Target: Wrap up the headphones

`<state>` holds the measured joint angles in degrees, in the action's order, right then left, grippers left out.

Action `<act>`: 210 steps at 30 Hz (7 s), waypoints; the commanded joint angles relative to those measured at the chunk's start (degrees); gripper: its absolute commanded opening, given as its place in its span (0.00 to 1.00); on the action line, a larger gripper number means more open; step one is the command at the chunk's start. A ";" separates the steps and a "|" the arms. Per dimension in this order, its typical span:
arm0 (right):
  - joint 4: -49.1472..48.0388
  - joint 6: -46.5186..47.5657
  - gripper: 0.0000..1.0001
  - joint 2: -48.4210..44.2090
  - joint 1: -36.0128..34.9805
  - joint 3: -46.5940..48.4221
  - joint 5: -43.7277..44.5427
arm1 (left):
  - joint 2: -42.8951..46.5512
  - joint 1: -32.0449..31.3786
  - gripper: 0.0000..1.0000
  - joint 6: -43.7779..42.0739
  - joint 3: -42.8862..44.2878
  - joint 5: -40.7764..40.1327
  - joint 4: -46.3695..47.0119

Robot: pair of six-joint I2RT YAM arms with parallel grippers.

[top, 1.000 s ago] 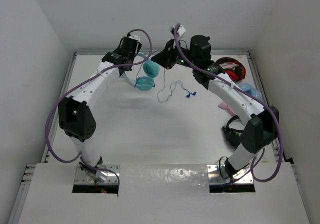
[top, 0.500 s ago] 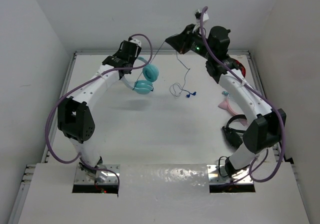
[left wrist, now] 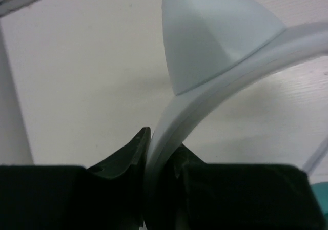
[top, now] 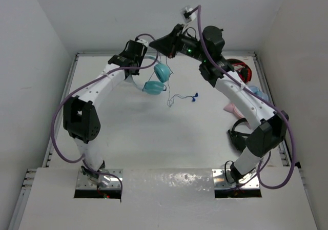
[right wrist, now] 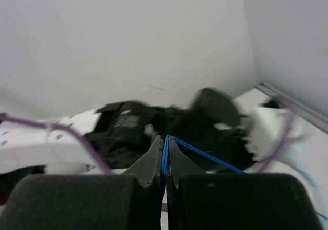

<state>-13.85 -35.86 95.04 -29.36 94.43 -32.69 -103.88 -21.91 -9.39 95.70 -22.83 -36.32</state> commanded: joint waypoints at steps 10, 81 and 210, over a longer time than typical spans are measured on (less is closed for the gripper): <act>-19.19 -0.26 0.00 2.43 -14.05 -12.86 -11.97 | -8.27 4.86 0.00 17.47 24.71 21.07 -11.76; -46.01 -2.91 0.00 26.77 -5.35 -32.73 17.66 | 0.34 7.76 0.00 15.54 53.54 39.79 -12.46; -22.17 -5.54 0.00 10.60 -11.77 -22.79 -0.01 | 0.68 7.59 0.00 14.84 43.60 11.58 -10.09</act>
<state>-28.71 -40.32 105.93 -39.03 74.96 -29.17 -109.78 -15.09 2.28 133.67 -12.10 -59.09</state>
